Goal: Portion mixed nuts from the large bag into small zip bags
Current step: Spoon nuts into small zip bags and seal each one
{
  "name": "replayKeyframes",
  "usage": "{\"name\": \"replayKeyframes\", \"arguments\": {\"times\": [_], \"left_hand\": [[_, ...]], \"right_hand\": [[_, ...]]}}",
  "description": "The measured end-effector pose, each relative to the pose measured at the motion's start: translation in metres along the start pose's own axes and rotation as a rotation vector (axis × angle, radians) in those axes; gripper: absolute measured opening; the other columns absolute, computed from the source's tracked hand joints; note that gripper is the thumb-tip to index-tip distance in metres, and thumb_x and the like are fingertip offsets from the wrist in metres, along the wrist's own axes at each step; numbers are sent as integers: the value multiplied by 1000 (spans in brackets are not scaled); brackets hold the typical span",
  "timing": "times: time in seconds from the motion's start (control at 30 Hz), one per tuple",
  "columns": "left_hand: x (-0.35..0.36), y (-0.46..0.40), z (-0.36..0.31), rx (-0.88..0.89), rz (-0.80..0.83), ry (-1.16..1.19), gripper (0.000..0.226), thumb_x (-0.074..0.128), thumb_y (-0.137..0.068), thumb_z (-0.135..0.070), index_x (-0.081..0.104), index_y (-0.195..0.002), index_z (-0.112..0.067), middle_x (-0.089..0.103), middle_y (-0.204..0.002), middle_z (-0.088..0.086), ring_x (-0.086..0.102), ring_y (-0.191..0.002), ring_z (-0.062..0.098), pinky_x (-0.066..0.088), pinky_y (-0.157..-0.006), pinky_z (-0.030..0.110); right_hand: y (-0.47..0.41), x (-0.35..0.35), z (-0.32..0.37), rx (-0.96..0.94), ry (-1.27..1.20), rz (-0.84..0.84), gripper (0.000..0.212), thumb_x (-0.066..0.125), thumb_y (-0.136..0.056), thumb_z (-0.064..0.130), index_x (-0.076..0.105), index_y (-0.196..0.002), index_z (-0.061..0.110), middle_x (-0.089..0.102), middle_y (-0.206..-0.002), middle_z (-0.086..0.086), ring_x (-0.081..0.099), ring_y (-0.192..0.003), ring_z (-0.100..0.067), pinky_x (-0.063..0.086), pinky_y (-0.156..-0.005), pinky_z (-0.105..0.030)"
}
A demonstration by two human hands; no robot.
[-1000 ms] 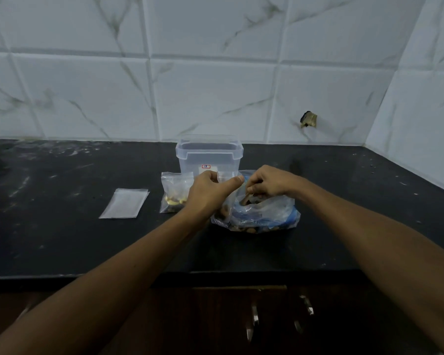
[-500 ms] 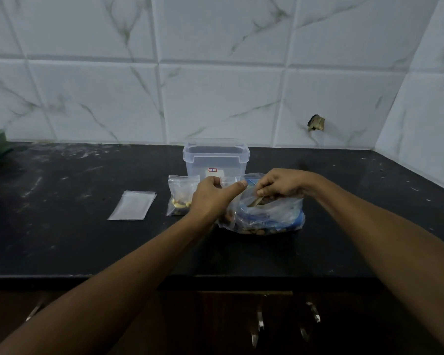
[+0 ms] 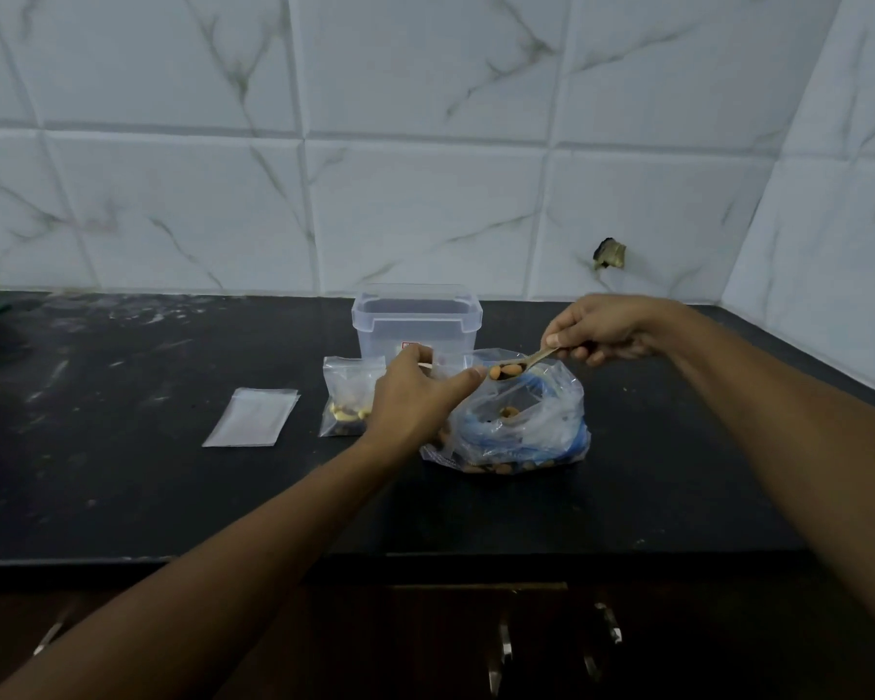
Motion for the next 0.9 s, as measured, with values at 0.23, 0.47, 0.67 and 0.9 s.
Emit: {"name": "replayKeyframes", "arguments": {"times": [0.23,0.47,0.67,0.9], "left_hand": [[4,-3,-24,166,-71,-152,64,75,-74,-54,49,-120,-18,61,-85,-1,64,-70,20,55,-58,39],[10,-8,-27,137,-101,-144,65,72,-69,-61,46,-116,-23,66,-94,-3,66,-79,19,59,-68,49],[8,-10,-23,96,-126,-84,54,73,-72,-57,49,-107,-24,67,-89,-8,67,-76,20,59,-68,50],[3,-8,-29,112,-166,8,52,74,-77,-52,49,-113,-23,65,-93,-5,66,-81,14,58,-69,40]], "right_hand": [[22,-26,44,-69,37,-153,17,54,-96,6,66,-85,5,56,-69,-4,46,-46,-4,39,-38,-14],[45,9,93,-217,499,-283,15,56,-95,10,70,-89,7,62,-72,-5,52,-53,-9,44,-44,-18],[67,59,132,-524,1032,-502,13,56,-93,10,70,-91,10,69,-86,-8,63,-72,-19,42,-61,-25],[99,84,149,-716,1606,-621,9,58,-88,1,58,-95,6,53,-93,-6,51,-69,-23,30,-52,-29]]}}
Point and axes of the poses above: each hand's wrist, its own y-axis away from the middle knuckle, its own x-axis out of the palm, z = x × y, the point moved 6 cm from there along -y, towards the middle knuckle
